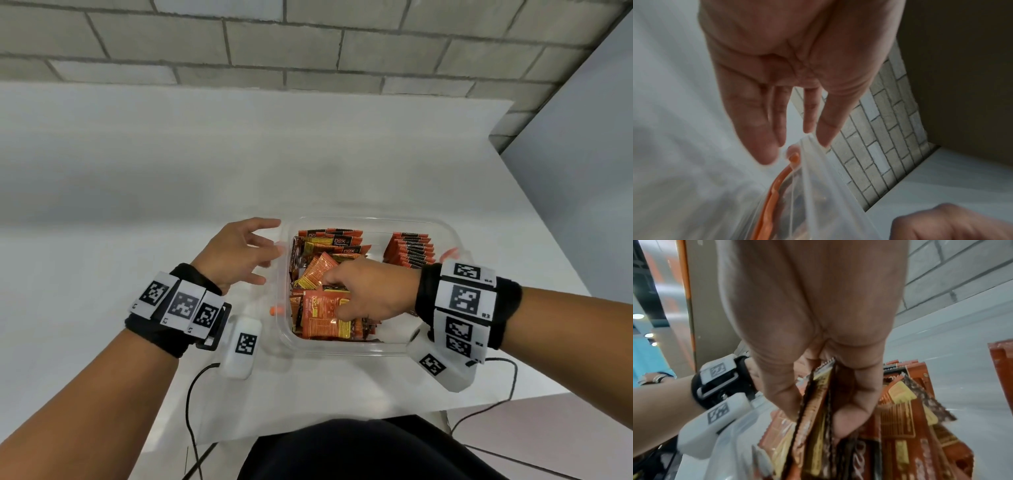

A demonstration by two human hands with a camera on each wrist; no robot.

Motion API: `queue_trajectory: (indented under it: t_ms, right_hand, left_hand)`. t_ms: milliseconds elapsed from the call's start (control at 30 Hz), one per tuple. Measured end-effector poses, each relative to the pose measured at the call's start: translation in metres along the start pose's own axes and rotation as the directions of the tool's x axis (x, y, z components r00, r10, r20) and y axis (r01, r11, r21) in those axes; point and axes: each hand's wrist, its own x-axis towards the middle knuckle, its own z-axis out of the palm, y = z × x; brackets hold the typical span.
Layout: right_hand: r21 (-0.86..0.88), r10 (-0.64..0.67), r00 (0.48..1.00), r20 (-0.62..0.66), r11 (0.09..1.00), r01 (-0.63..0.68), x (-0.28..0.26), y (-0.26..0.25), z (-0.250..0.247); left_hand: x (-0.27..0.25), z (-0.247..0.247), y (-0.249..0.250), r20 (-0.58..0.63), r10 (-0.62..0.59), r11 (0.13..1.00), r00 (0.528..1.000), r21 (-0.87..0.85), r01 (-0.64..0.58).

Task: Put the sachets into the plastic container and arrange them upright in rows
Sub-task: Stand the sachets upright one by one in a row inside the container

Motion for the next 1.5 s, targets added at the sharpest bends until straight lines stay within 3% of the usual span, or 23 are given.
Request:
queue_trajectory:
  t_ms: [100,167,300,433,600,700,867,1067,1200,1367,1500]
  right_hand:
    - [0.094,0.017,0.996,-0.085,0.995,-0.009,-0.012,0.005,-0.017]
    - [0.212,0.021,0.982,-0.186,0.977,0.019,-0.023,0.014,-0.031]
    - [0.368,0.056,0.941,-0.334,0.927,0.075,-0.049,0.030,-0.055]
    - [0.421,0.039,0.922,-0.385,0.897,0.137,-0.066,0.036,-0.064]
    - [0.386,0.002,0.883,-0.469,0.900,0.203,-0.075,0.041,-0.061]
    - [0.345,0.001,0.865,-0.502,0.917,0.199,-0.074,0.046,-0.052]
    - [0.229,0.003,0.778,-0.628,0.956,0.181,-0.074,0.055,-0.043]
    - [0.205,0.015,0.716,-0.698,0.962,0.179,-0.072,0.065,-0.043]
    - [0.358,0.068,0.756,-0.651,0.906,0.226,-0.077,0.070,-0.042]
    - [0.572,0.110,0.796,-0.595,0.753,0.324,-0.079,0.071,-0.037]
    - [0.622,0.131,0.825,-0.550,0.724,0.299,-0.080,0.073,-0.039]
  left_hand:
    - [-0.002,-0.006,0.013,-0.110,0.124,0.984,0.986,0.141,-0.108]
    - [-0.010,-0.004,0.030,-0.113,0.199,0.975,0.974,0.124,-0.184]
    - [-0.023,0.022,0.059,0.106,0.288,0.957,0.952,-0.003,-0.289]
    - [-0.016,0.062,0.071,0.399,0.183,0.976,0.899,-0.187,-0.116]
    - [-0.009,0.096,0.074,0.563,0.132,0.932,0.816,-0.351,0.092]
    - [-0.004,0.106,0.071,0.589,0.112,0.899,0.800,-0.404,0.171]
    - [0.002,0.112,0.066,0.514,0.107,0.877,0.851,-0.452,0.163]
    - [-0.003,0.110,0.062,0.550,0.175,0.831,0.816,-0.527,0.177]
    - [-0.001,0.108,0.057,0.509,0.203,0.774,0.837,-0.607,0.182]
    - [-0.002,0.110,0.052,0.506,0.246,0.814,0.826,-0.571,0.107]
    - [-0.002,0.111,0.050,0.509,0.293,0.839,0.810,-0.543,0.037]
